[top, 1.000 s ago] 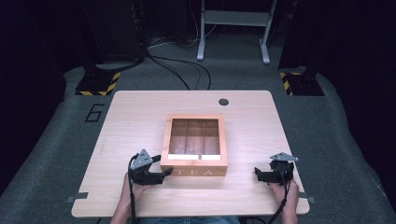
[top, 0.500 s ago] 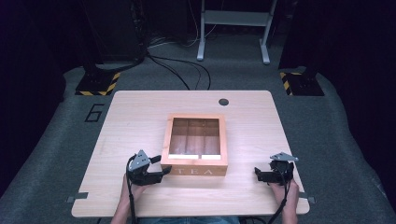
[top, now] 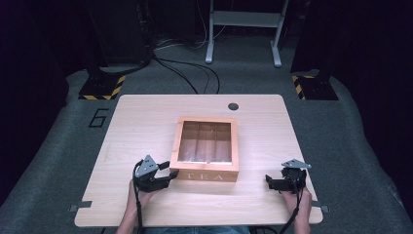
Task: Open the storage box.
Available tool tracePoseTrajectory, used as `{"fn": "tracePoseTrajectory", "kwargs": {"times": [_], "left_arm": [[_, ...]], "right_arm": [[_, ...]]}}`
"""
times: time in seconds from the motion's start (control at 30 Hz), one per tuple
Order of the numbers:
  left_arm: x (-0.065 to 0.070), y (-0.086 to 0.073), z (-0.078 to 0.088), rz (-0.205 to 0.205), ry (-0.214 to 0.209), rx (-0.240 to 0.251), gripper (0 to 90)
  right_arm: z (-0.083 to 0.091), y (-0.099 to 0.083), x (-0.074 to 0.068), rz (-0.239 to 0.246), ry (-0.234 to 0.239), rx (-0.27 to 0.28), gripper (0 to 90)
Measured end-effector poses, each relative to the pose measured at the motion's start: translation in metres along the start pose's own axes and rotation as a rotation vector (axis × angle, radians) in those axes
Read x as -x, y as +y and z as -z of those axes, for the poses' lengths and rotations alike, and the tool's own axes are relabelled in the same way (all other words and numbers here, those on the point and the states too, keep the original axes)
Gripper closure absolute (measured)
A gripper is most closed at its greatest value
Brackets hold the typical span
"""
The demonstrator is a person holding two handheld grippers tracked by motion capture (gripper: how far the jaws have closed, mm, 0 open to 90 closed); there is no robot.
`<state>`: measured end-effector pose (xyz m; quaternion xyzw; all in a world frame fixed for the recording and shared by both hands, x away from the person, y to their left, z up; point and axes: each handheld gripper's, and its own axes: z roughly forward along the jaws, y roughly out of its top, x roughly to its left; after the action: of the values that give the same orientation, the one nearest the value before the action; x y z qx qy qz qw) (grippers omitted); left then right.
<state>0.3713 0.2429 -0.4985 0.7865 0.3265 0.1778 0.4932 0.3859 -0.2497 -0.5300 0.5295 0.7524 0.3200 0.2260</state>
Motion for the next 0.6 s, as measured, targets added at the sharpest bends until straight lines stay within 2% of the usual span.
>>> {"fn": "tracePoseTrajectory", "kwargs": {"times": [0.1,0.6], "left_arm": [[-0.0005,-0.0003,-0.0020,0.010,0.004,0.009,47.4],[-0.0009,0.0061,-0.0074,-0.004,0.019,0.026,50.0]], "right_arm": [[0.0000,0.0000,0.0000,0.000,0.000,0.000,0.1],[0.0000,0.0000,0.0000,0.000,0.000,0.000,0.1]]}}
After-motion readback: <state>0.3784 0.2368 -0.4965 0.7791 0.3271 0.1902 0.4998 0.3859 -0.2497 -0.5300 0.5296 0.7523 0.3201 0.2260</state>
